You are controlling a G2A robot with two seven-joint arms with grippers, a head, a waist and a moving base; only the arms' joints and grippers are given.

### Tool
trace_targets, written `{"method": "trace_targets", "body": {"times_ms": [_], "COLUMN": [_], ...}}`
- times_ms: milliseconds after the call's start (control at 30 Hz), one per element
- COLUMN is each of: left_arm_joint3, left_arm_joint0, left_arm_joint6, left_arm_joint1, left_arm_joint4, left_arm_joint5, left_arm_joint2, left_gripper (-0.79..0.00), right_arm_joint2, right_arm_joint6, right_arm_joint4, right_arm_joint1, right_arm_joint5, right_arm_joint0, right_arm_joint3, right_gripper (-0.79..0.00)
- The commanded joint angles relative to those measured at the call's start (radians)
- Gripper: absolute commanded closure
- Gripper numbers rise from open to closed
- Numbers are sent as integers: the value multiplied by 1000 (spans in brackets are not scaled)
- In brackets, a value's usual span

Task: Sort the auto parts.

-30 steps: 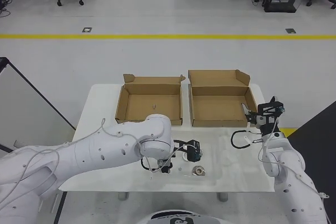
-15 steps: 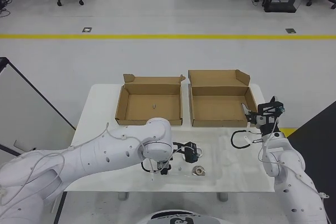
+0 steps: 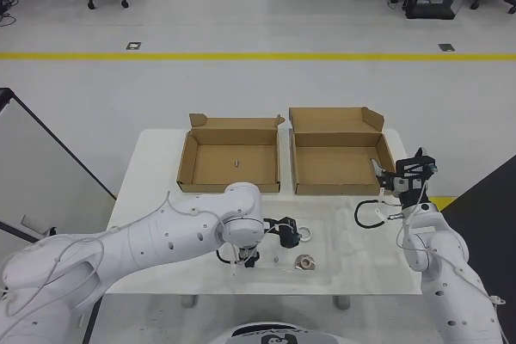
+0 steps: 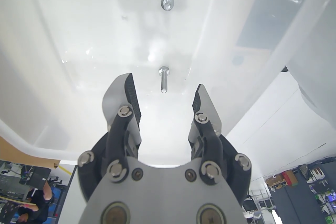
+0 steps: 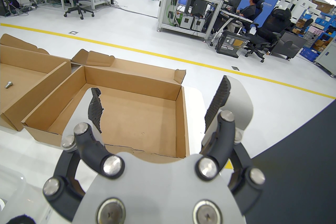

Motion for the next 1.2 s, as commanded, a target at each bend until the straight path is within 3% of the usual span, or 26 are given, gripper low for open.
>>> {"method": "trace_targets", "body": {"times_ms": [0,300,800,933,1000,1033,1167], "left_arm_joint3": [10,48,73,82,84,85,74], "left_arm_joint0": [4,21,41,47,47,46,25], "left_arm_joint6": [1,17,23,27,28,29,24], "left_arm_joint1": [-1,-6,-14,-17,-18,-19,-19], "left_arm_joint4": [5,14,12,14,13,15,-5], "left_arm_joint5": [0,-17,-23,-27,-29,-29,-24], "left_arm_joint2": [0,0,0,0,0,0,0], "left_gripper": [-508,-493,-354,-259,-166,0,0], "right_arm_joint2": [0,0,0,0,0,0,0], "right_arm_joint6": [0,0,0,0,0,0,0], "right_arm_joint4": [0,0,0,0,0,0,0], "right_arm_joint1": [0,0,0,0,0,0,0], "right_arm_joint5": [0,0,0,0,0,0,0], "right_arm_joint0": [0,0,0,0,0,0,0], "right_arm_joint3": [0,0,0,0,0,0,0], "right_gripper": [-785,-785,-785,-785,-785,-785,-785]}}
